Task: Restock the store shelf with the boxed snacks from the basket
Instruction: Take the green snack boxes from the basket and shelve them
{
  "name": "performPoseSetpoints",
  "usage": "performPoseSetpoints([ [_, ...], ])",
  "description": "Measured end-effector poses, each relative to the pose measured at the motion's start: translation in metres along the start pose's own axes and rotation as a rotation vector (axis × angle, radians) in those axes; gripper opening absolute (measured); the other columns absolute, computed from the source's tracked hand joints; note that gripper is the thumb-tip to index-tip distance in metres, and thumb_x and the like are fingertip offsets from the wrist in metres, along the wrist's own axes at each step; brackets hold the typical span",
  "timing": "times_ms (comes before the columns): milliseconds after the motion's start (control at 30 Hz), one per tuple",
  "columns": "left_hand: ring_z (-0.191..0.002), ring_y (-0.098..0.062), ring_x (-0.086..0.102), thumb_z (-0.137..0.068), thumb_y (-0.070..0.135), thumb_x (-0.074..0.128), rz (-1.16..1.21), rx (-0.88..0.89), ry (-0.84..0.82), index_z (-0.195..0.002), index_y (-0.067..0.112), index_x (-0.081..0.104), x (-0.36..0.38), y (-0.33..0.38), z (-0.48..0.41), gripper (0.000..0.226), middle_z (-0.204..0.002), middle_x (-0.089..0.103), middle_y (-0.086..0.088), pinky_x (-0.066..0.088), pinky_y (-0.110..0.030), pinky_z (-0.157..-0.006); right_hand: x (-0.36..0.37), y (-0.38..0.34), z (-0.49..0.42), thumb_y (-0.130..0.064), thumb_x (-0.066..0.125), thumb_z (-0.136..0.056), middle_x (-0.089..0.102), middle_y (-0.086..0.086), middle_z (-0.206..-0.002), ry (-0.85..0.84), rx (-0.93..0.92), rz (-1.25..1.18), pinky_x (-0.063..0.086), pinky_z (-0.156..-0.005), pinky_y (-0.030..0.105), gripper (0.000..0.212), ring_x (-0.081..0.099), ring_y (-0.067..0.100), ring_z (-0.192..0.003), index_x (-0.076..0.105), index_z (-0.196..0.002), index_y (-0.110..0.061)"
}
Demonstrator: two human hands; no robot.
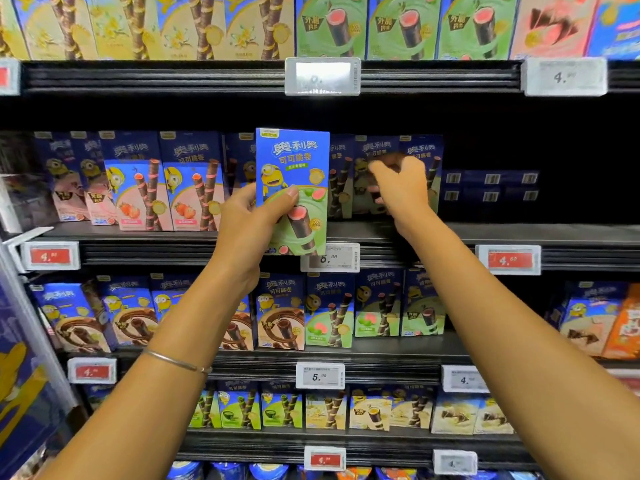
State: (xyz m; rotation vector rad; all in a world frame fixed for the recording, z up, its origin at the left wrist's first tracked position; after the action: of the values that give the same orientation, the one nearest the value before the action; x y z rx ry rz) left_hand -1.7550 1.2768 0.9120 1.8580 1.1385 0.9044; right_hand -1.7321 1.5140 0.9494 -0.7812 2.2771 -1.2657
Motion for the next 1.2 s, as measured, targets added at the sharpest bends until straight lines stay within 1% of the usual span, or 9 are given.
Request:
performPoseSetpoints([
  [133,-0.088,-0.011,0.077,-0.099,0.018,0.070,0.002,-0.002,-0.024,-0.114,0.008,0.075,0.024,0.004,-0.003,0.019,-0.106,0.082,-0.003,0.057,-0.019,-0.066,-0.012,-0.023,0.036,-0.043,0.060,-0.097,0.074,0.001,-0.100,-0.437,-0.061,-0.217,0.056,-0.065,0.026,0.035,0.073,0.015,-0.088,0.064,-0.118,-0.016],
  [233,-0.084,-0.010,0.077,-0.099,0.016,0.069,0.009,-0.001,-0.048,-0.118,0.004,0.074,0.050,0.004,-0.003,0.023,-0.108,0.081,-0.007,0.056,-0.019,-0.063,-0.018,-0.022,0.049,-0.031,0.068,-0.096,0.074,0.001,-0.113,-0.554,-0.134,-0.128,0.057,-0.069,0.027,0.038,0.074,0.017,-0.100,0.055,-0.128,-0.015],
  [333,-0.085,-0.007,0.077,-0.101,0.021,0.068,-0.064,0.015,-0.079,-0.123,0.003,0.070,0.074,0.001,-0.008,0.028,-0.107,0.079,-0.003,0.056,-0.019,-0.064,-0.032,-0.017,0.045,-0.021,0.069,-0.096,0.076,-0.002,-0.112,-0.477,-0.158,-0.053,0.059,-0.067,0.024,0.035,0.074,0.012,-0.098,0.056,-0.128,-0.018],
  [433,-0.096,-0.004,0.070,-0.098,0.033,0.072,-0.310,0.074,-0.049,-0.141,0.007,0.054,0.082,0.001,-0.019,0.053,-0.115,0.069,0.002,0.052,-0.013,-0.076,-0.052,-0.008,0.029,-0.020,0.070,-0.094,0.076,-0.003,-0.104,-0.328,-0.143,0.025,0.063,-0.076,0.038,0.031,0.074,0.011,-0.093,0.056,-0.121,-0.020],
  [533,-0.123,-0.025,0.059,-0.097,0.032,0.071,-0.689,0.224,-0.062,-0.145,0.012,0.053,0.080,-0.002,-0.033,0.055,-0.138,0.057,-0.011,0.051,-0.039,-0.104,-0.066,0.005,0.010,-0.024,0.074,-0.089,0.071,0.006,-0.104,-0.153,-0.129,0.199,0.059,-0.080,0.043,0.044,0.070,0.018,-0.096,0.044,-0.120,-0.016],
  [667,-0.131,-0.037,0.046,-0.096,0.037,0.067,-1.125,0.430,-0.037,-0.143,0.015,0.053,0.081,0.003,-0.043,0.053,-0.139,0.050,-0.014,0.045,-0.049,-0.101,-0.066,0.019,-0.011,-0.028,0.075,-0.088,0.059,0.000,-0.099,-0.011,-0.113,0.370,0.039,-0.058,0.020,0.038,0.054,0.005,-0.079,0.042,-0.104,-0.017],
  [800,-0.124,-0.042,0.052,-0.097,0.044,0.064,-1.391,0.547,0.015,-0.137,0.010,0.054,0.089,0.019,-0.057,0.053,-0.132,0.059,-0.020,0.043,-0.049,-0.098,-0.053,0.029,-0.024,-0.021,0.069,-0.091,0.056,0.004,-0.101,0.022,-0.094,0.439,0.039,-0.061,0.027,0.026,0.055,0.020,-0.085,0.044,-0.099,-0.015],
  [1000,-0.126,-0.045,0.055,-0.095,0.041,0.064,-1.427,0.530,-0.200,-0.154,0.021,0.041,0.097,0.027,-0.082,0.066,-0.152,0.045,-0.014,0.053,-0.055,-0.094,-0.045,0.029,-0.036,-0.022,0.067,-0.088,0.055,0.006,-0.093,0.026,-0.090,0.646,0.040,-0.062,0.030,0.017,0.052,0.023,-0.070,0.050,-0.088,-0.018],
  [1200,-0.138,-0.042,0.044,-0.091,0.033,0.068,-1.462,0.511,-0.230,-0.156,0.022,0.035,0.095,0.024,-0.100,0.074,-0.160,0.034,-0.011,0.048,-0.053,-0.100,-0.039,0.029,-0.041,-0.017,0.069,-0.087,0.061,0.009,-0.095,-0.019,-0.065,0.621,0.047,-0.068,0.033,0.015,0.058,0.026,-0.081,0.054,-0.085,-0.014],
])
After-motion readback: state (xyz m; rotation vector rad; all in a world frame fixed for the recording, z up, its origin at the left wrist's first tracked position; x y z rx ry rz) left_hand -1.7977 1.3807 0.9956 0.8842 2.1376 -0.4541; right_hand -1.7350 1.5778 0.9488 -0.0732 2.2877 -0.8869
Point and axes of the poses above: each hand's wrist, its own z-axis away from the middle knuckle, its own x-axis out of the palm, y = z × x, the point moved 3 cm from there along -z, towards the middle knuckle
